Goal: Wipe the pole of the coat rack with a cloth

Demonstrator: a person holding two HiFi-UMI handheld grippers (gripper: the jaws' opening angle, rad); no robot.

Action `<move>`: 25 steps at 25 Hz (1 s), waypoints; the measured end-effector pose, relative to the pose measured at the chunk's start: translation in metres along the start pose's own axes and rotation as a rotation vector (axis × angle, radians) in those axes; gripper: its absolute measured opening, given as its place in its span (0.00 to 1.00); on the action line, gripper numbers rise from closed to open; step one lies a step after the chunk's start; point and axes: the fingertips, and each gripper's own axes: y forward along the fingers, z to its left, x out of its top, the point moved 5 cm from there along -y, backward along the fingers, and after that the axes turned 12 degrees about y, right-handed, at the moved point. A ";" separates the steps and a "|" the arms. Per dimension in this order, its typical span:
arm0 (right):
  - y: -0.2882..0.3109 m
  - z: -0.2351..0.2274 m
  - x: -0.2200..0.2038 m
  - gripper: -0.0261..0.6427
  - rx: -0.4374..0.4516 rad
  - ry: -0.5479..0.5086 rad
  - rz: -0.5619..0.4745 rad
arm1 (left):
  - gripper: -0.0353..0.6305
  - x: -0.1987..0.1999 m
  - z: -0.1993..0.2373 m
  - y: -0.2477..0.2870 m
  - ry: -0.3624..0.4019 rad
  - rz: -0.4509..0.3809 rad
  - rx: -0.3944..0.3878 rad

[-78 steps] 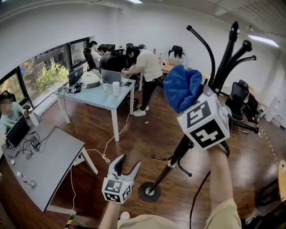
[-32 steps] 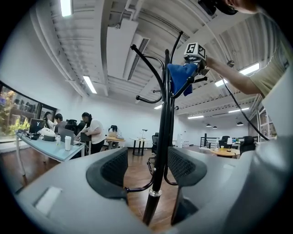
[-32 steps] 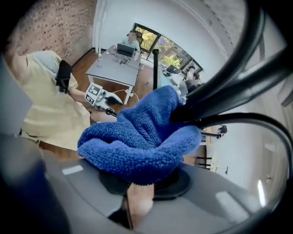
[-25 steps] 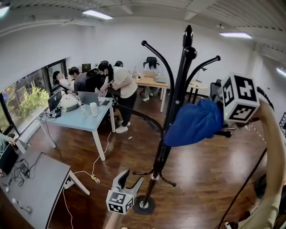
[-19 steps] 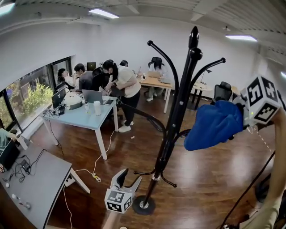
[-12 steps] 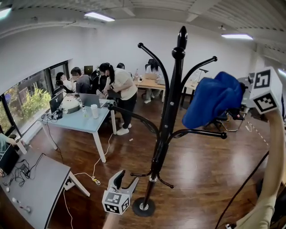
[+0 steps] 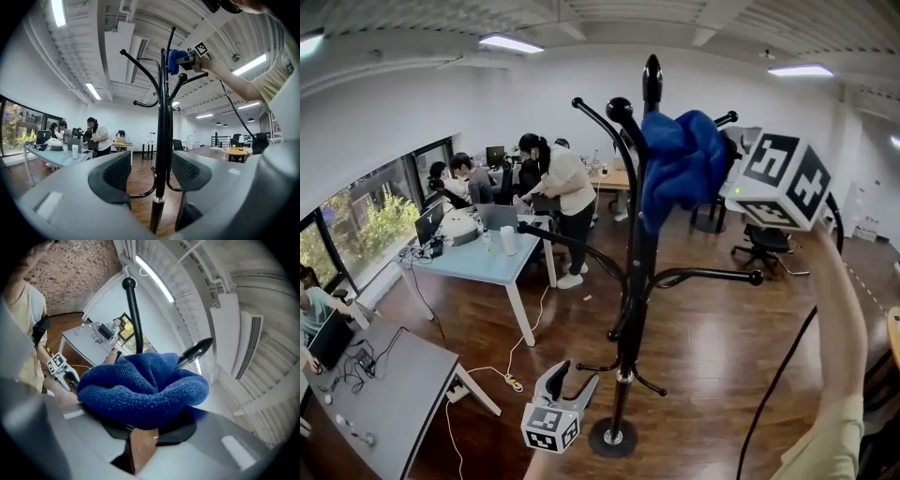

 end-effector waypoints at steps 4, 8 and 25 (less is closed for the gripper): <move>-0.022 -0.041 0.010 0.15 -0.105 0.121 -0.087 | 0.44 -0.002 0.003 -0.005 -0.005 0.004 0.025; -0.053 -0.095 -0.008 0.15 -0.398 0.181 -0.061 | 0.44 -0.005 0.005 -0.008 -0.003 0.008 0.035; -0.017 -0.011 0.078 0.15 -0.054 -0.068 -0.074 | 0.44 -0.020 0.034 -0.037 -0.052 0.011 0.094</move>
